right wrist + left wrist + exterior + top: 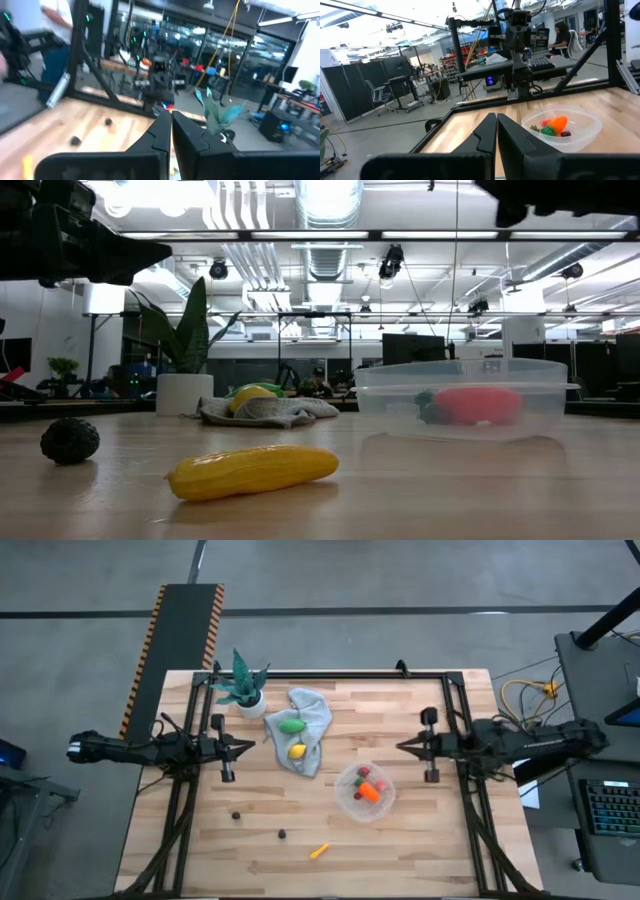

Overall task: Pick and placing Produce into tupperware
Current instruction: Put the black cherry into the transparent bin

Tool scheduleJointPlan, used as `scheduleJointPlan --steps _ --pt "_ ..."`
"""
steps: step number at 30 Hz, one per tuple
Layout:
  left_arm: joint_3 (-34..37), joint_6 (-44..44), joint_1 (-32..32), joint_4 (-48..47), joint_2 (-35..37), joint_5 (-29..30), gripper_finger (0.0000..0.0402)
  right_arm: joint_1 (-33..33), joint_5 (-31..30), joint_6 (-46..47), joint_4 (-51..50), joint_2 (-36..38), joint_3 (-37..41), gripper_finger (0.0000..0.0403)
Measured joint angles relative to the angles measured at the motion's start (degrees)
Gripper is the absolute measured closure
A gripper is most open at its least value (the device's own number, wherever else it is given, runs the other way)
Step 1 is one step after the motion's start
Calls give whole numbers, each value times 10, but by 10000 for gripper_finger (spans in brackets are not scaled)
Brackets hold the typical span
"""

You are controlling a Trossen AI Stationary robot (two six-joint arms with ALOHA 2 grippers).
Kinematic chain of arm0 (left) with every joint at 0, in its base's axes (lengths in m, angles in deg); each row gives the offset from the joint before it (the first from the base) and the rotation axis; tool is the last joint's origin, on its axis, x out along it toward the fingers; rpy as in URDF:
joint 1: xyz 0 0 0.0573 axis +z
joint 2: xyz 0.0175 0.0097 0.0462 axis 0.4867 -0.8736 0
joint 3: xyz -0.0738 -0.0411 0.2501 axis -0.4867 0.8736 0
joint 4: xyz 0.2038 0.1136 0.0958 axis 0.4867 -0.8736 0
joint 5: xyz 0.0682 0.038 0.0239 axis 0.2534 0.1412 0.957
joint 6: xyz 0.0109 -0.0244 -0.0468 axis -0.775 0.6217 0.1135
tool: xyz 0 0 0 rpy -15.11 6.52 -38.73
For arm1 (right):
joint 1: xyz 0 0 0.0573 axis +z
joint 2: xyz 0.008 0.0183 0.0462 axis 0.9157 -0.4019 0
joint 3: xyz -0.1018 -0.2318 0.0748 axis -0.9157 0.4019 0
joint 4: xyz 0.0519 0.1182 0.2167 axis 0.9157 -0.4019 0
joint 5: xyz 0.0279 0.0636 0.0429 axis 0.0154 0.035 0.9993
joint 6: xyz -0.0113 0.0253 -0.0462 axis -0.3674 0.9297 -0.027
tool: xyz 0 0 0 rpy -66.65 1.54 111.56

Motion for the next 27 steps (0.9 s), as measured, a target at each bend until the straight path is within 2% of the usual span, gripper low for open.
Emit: scheduleJointPlan --steps 4,9,16,27 --pt "0 -1 0 0 0 0 402 10 -7 34 -31 76 43 395" --pt "0 -2 0 3 1 1 402 25 -76 47 -81 122 79 395" --pt "0 0 0 2 0 2 402 26 -48 68 -83 131 95 395" --pt "0 0 0 2 -1 2 402 26 -47 104 -56 131 145 394"
